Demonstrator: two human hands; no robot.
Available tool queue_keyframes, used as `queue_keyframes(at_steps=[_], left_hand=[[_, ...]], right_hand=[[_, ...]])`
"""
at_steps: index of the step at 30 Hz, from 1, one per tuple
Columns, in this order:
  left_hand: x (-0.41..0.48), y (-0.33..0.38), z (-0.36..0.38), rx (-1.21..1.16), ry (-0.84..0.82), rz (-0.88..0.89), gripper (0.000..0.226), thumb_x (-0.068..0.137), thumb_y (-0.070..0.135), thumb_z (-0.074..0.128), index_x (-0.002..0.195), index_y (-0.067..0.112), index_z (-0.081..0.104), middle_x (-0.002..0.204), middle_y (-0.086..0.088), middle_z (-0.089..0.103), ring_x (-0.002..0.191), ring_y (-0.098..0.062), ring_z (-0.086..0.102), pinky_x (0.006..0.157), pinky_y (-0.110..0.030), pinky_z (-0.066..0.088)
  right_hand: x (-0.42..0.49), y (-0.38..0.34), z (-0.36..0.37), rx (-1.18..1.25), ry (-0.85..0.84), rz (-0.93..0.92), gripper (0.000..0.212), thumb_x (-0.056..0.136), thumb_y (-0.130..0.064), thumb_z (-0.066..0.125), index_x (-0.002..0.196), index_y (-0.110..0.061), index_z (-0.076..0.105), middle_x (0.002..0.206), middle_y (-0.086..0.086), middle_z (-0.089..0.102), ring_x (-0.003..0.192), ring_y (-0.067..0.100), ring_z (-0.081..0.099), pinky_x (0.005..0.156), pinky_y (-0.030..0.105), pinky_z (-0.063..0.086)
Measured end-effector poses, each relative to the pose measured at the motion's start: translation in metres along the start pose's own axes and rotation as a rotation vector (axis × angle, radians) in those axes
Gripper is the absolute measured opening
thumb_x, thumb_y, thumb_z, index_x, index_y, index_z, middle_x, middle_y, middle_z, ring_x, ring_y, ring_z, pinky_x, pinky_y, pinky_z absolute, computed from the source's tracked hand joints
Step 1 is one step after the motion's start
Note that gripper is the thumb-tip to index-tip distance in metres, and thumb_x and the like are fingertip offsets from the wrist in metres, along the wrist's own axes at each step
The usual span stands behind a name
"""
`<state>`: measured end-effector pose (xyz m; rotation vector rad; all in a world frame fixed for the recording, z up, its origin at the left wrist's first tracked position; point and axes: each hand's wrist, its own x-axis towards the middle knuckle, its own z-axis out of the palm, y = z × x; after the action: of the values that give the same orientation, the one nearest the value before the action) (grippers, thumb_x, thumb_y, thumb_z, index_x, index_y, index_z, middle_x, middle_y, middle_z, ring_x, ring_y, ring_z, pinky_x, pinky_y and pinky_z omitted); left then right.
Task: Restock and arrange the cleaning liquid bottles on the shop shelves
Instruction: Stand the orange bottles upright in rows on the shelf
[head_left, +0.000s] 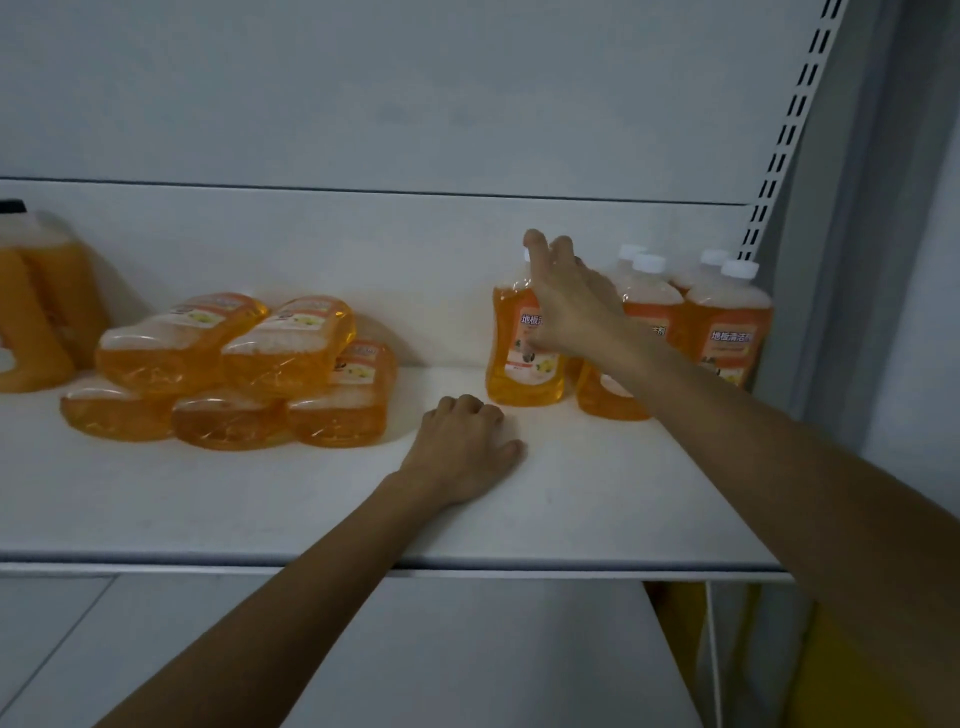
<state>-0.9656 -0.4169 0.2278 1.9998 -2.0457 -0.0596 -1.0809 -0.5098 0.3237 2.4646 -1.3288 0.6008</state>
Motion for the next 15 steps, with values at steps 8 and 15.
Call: queue_keyframes(at_steps=[8, 15], left_hand=[[0.000, 0.000, -0.001, 0.024, 0.001, 0.017, 0.051, 0.093, 0.047, 0.041, 0.133, 0.015, 0.047, 0.138, -0.007, 0.045, 0.126, -0.026, 0.038, 0.103, -0.037, 0.032], [-0.001, 0.001, -0.001, 0.007, 0.018, 0.030, 0.049, 0.094, 0.045, 0.041, 0.132, 0.015, 0.047, 0.137, -0.007, 0.045, 0.125, -0.024, 0.038, 0.103, -0.036, 0.032]], right_hand=[[0.028, 0.006, 0.020, 0.016, -0.014, 0.073, 0.107, 0.064, -0.005, 0.084, 0.144, -0.009, 0.013, 0.134, 0.024, 0.029, 0.104, 0.034, 0.053, 0.080, 0.042, 0.054], [0.033, 0.008, 0.025, -0.084, -0.015, 0.109, 0.107, 0.066, -0.020, 0.085, 0.145, -0.013, 0.012, 0.137, 0.021, 0.032, 0.124, 0.038, 0.039, 0.102, 0.053, 0.038]])
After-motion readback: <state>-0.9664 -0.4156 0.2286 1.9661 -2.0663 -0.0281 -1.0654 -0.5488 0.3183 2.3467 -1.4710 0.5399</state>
